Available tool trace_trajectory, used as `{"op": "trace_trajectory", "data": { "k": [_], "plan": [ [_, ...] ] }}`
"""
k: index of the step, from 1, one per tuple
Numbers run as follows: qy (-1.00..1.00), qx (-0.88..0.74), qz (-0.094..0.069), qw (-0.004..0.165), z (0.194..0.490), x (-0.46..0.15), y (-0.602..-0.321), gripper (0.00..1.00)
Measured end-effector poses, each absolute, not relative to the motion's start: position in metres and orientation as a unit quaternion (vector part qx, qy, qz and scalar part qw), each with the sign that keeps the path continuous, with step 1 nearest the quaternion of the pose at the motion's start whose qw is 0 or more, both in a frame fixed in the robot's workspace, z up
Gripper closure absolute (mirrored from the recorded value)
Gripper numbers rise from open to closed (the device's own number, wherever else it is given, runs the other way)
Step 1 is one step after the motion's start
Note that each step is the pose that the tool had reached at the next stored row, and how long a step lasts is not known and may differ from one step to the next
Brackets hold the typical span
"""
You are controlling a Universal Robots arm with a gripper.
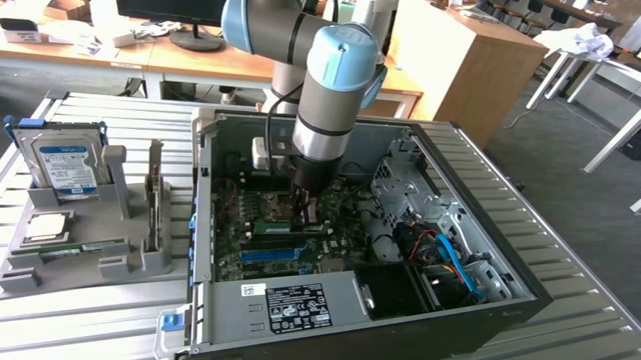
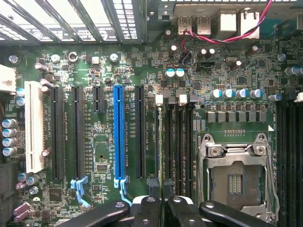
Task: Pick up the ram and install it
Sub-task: 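Insert the ram into the slot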
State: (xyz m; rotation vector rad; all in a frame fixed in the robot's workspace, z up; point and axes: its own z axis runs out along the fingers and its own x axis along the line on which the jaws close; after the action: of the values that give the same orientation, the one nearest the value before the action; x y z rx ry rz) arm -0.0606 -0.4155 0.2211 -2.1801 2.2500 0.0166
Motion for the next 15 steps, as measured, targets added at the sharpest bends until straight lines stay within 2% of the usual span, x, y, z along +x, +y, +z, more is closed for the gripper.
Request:
{"op": "trace_trajectory", "data": {
  "k": [15],
  "plan": [
    [0.718,-0.696,0.005,0.004,0.2200,-0.0606,-0.4155,0.87]
  ]
}}
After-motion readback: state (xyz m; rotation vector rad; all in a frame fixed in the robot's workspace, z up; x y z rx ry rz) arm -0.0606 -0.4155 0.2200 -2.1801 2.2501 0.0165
